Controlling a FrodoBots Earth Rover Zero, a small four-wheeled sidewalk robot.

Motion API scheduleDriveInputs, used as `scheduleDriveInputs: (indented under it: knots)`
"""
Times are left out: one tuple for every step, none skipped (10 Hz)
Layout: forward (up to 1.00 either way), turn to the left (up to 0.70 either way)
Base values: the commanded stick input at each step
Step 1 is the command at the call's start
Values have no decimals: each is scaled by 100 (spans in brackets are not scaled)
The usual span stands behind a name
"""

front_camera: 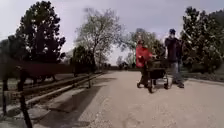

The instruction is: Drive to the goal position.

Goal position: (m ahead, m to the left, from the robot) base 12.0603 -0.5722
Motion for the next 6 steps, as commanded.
scheduleDriveInputs:
  knots:
    - [70,0]
    - [70,0]
    - [70,0]
    - [70,0]
    - [70,0]
    - [70,0]
